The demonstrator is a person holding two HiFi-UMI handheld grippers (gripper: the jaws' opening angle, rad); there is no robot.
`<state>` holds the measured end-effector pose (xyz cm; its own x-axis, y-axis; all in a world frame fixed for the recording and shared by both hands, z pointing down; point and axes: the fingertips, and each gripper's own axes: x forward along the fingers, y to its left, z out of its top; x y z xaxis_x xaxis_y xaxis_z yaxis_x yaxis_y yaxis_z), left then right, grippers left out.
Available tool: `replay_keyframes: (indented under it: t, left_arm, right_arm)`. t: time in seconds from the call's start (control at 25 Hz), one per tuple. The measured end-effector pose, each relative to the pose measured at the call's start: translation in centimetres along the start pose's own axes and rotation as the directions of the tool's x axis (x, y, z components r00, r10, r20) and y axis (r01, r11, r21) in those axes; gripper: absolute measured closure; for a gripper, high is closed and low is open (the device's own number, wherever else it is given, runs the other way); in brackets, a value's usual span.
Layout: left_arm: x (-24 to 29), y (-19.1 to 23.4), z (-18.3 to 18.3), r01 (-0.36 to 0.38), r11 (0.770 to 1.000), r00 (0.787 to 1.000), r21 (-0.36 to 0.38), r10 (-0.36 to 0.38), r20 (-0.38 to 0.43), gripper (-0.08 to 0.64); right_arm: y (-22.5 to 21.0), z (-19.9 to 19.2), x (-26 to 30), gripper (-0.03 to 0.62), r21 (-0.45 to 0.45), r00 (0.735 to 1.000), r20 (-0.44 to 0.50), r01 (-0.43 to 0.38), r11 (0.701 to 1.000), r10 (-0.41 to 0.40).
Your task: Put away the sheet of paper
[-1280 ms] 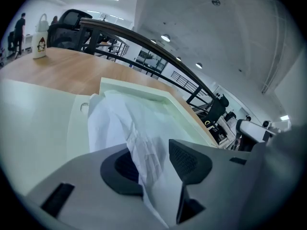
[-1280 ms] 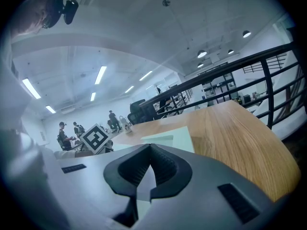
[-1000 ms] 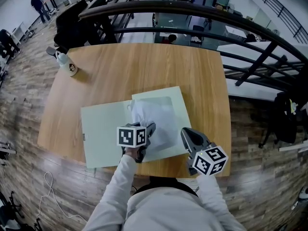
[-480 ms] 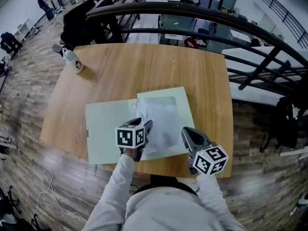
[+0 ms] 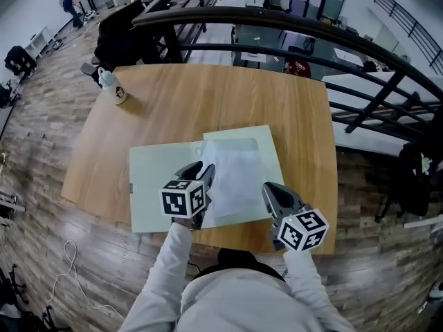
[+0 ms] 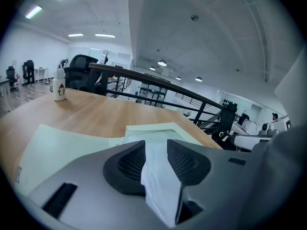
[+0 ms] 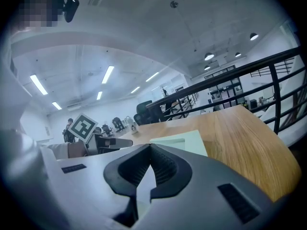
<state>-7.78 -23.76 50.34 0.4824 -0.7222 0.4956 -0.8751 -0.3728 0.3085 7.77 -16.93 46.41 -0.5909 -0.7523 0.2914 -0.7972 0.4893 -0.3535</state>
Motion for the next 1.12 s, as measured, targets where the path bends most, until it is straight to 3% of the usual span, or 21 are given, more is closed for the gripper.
replay_keyframes:
  t: [0.4, 1.12]
  left_arm:
    - [-4.6, -0.4, 3.4, -0.074, 0.987, 0.987, 0.139, 0.052, 0.154, 0.479]
    - [-12.1, -0.4, 4.3, -0.128, 0.972, 0.947, 0.199, 0.060, 0.317, 0.541]
  right_arm:
    - [1.1, 0.4, -0.5, 0.565, -0.040, 1.000, 0.015, 0.017, 0.999, -0.016]
    - [2.9, 1.4, -0.9, 0.565, -0.099, 0.998, 0.043, 0.048, 0.994, -0.044]
